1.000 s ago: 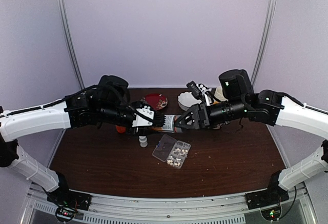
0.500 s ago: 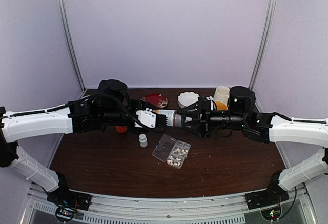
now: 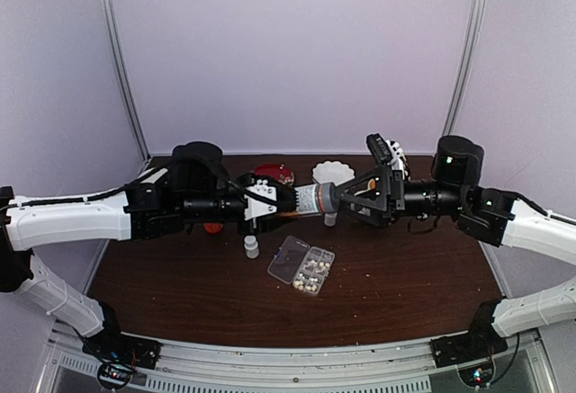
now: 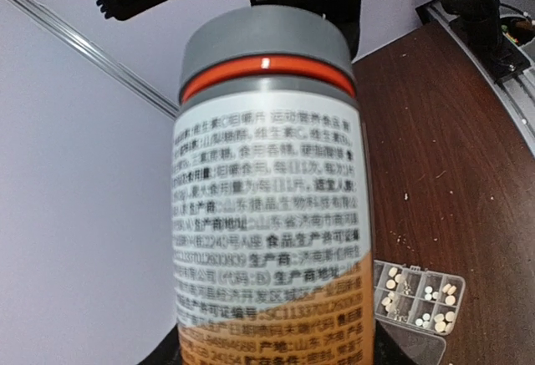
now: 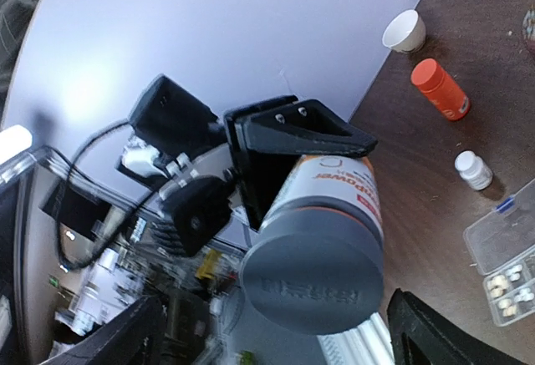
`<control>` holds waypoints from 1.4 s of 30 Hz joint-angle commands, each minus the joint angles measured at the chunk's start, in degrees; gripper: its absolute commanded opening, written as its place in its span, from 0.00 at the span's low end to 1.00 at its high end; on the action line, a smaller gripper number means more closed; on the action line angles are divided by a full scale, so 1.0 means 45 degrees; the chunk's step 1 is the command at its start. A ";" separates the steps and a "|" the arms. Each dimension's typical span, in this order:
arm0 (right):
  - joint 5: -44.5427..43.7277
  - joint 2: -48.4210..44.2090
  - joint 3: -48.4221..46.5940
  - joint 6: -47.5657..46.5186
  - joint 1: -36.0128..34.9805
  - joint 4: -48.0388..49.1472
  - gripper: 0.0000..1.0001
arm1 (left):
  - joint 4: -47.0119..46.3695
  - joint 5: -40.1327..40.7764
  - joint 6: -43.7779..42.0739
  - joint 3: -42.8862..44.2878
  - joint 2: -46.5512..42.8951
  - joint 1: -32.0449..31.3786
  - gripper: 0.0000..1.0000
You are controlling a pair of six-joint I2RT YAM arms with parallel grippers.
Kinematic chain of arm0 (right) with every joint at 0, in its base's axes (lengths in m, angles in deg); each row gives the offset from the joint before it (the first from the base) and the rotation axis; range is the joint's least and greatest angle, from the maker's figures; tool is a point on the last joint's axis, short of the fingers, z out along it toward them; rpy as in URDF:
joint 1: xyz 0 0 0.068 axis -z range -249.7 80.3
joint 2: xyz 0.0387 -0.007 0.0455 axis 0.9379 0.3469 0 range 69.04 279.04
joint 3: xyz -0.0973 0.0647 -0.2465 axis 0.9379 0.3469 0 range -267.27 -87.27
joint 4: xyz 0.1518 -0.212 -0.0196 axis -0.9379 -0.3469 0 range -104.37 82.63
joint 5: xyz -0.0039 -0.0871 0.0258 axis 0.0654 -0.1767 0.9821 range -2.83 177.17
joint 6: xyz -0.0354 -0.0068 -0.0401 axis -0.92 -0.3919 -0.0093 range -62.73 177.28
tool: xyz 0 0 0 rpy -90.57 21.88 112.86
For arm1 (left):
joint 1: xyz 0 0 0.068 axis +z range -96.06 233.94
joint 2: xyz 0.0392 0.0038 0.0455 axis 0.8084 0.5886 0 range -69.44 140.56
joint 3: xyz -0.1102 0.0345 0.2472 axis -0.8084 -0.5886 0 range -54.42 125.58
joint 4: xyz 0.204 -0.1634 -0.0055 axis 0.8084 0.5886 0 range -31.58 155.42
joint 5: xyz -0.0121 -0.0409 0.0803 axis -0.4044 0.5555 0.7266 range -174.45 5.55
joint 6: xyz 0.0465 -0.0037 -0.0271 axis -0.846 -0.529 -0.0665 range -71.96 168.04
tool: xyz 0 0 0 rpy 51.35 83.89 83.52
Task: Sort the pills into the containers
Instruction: Screw the lid of the pill bottle onto the pill bottle.
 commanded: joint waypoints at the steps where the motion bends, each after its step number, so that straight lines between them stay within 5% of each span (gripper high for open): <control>1: 0.0192 -0.0148 -0.1554 -0.7422 0.0057 -0.4857 0.93 | -0.0081 -0.1099 0.1844 0.0079 -0.0246 0.0067 0.00; 4: -0.1381 -0.0377 -0.2677 -1.2844 -0.0103 -0.7437 0.89 | 0.0296 -0.2051 0.3185 0.0385 -0.0304 0.0100 0.00; 6: -0.2251 -0.0946 -0.2216 -1.6879 -0.0284 -0.7056 0.89 | 0.1038 -0.3024 0.3803 0.0671 -0.0290 0.0134 0.00; 10: -0.2668 -0.2007 -0.0452 -2.0379 -0.0517 -0.3882 0.88 | 0.1985 -0.4352 0.4179 0.1024 -0.0158 0.0125 0.00; 15: -0.4003 -0.1886 -0.0795 -2.4964 -0.1740 -0.4813 0.99 | 0.3416 -0.5786 0.4604 0.1756 0.0095 0.0136 0.00; 25: -0.4459 -0.2095 -0.1105 -2.6919 -0.3022 -0.4511 0.99 | 0.5300 -0.7172 0.4908 0.2870 0.0718 0.0271 0.00; 42: -0.4931 -0.0527 -0.2584 -2.7817 -0.3711 -0.6457 0.70 | 0.7045 -0.7201 0.4367 0.3676 0.1600 0.0301 0.00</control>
